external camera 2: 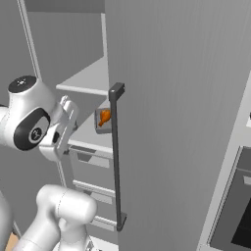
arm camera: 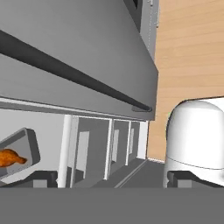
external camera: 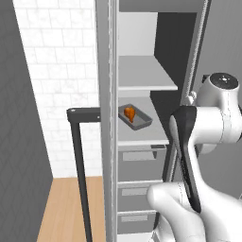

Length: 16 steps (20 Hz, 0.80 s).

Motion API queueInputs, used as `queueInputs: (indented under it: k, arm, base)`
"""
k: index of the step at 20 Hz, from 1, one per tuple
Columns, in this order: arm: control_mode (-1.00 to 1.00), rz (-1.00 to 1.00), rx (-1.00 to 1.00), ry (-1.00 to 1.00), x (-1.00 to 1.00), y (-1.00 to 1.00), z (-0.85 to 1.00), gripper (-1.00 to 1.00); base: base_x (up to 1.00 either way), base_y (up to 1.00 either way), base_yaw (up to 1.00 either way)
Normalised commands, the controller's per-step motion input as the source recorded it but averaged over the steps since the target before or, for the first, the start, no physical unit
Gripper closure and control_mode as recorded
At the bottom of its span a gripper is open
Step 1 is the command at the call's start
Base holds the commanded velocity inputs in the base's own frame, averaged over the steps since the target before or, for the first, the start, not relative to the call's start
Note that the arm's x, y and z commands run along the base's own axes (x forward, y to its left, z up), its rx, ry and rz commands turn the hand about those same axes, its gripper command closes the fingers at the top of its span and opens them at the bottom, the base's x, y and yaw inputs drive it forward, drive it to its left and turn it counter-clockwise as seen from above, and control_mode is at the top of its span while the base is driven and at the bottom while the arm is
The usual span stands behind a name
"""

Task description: Take the meat container that has the chicken drumstick and place it on the second highest rack of the freezer. Then take the vegetable container that has the cucumber and corn and place it on the highest rack of the freezer.

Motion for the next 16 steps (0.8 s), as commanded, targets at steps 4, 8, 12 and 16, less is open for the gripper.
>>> queueInputs:
  k: [4, 8, 12, 16]
  arm:
    - [-1.0, -0.05, 0.0, 0.0, -0.43, -0.29, 0.18, -1.0]
    - [-1.0, 0.0, 0.0, 0.0, -0.13, -0.11, 0.15, -1.0]
    - [-1.0, 0.0, 0.0, 0.0, 0.0, -0.01, 0.01, -1.0]
    - [-1.0, 0.0, 0.0, -0.01, 0.0, 0.0, 0.0, -1.0]
  base:
    - [0.0, 0.0, 0.0]
    - [0.0, 0.0, 0.0]
    - [0.0, 0.0, 0.0]
    - [0.0, 0.0, 0.0]
